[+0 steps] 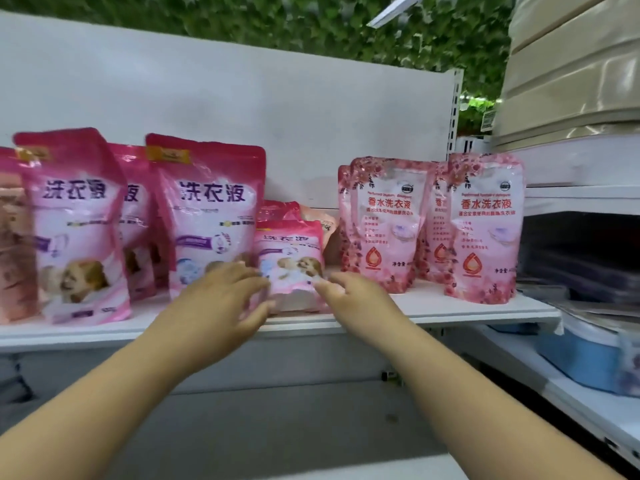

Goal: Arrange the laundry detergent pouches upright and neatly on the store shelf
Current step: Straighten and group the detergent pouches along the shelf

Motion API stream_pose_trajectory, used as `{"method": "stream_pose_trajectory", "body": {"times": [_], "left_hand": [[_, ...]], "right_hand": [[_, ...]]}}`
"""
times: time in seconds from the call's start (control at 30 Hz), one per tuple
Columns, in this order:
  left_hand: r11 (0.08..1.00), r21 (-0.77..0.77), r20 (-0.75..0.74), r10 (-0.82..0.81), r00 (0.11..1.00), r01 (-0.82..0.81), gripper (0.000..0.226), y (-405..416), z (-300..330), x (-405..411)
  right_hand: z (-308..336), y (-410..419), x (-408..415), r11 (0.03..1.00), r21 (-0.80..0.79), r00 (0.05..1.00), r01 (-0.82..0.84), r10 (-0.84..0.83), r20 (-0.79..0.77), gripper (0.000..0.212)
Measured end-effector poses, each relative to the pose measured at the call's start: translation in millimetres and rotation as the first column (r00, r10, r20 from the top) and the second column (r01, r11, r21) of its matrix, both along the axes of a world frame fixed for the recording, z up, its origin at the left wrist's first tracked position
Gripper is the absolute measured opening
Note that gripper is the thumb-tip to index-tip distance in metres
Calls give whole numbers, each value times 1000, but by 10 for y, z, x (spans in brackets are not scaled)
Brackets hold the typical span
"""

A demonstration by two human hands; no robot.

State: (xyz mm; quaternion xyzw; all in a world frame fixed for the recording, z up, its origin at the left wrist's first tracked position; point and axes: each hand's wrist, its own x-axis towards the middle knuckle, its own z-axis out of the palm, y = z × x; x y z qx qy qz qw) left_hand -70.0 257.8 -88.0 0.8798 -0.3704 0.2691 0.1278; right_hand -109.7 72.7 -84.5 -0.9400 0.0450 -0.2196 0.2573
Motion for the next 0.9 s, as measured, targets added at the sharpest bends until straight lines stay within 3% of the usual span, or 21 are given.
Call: {"method": "stream_pose_trajectory", "body": {"times": [0.1,0.23,0.33,0.4,0.47,0.63,0.73,0.83,0.9], "left_hand": [[995,102,83,-9,997,0,41,338,-112,84],[990,120,135,-95,986,79,38,726,-136,12],[991,-94,93,-88,992,97,54,985,87,-33],[973,-223,171,-16,985,55,66,1115,276,36],[961,-274,217,94,972,-32,59,1269,483,144],[907,-372,274,311,910,-198,71,1589,976,403],[931,-228,266,343,901,-287,83,1629,1214,564],[944,-44,248,327,912,-326,91,1557,1376,689],[933,47,222,337,915,-356,95,1495,1368,756]], "right_hand": [[13,385,98,998,-66,998,8,-4,59,42],[-33,601,99,974,-197,991,113,-124,-43,56],[110,638,70,972,-200,990,121,-133,-45,55],[302,747,51,990,-126,997,71,-69,14,58],[517,922,64,991,-135,990,-1,19,136,63],[1076,1364,329,892,-451,934,-40,194,300,74],[1243,1389,634,843,-537,962,30,123,246,83],[1032,1367,909,866,-484,992,-126,124,-36,84],[827,1349,1062,860,-480,984,-172,132,-116,79]]}}
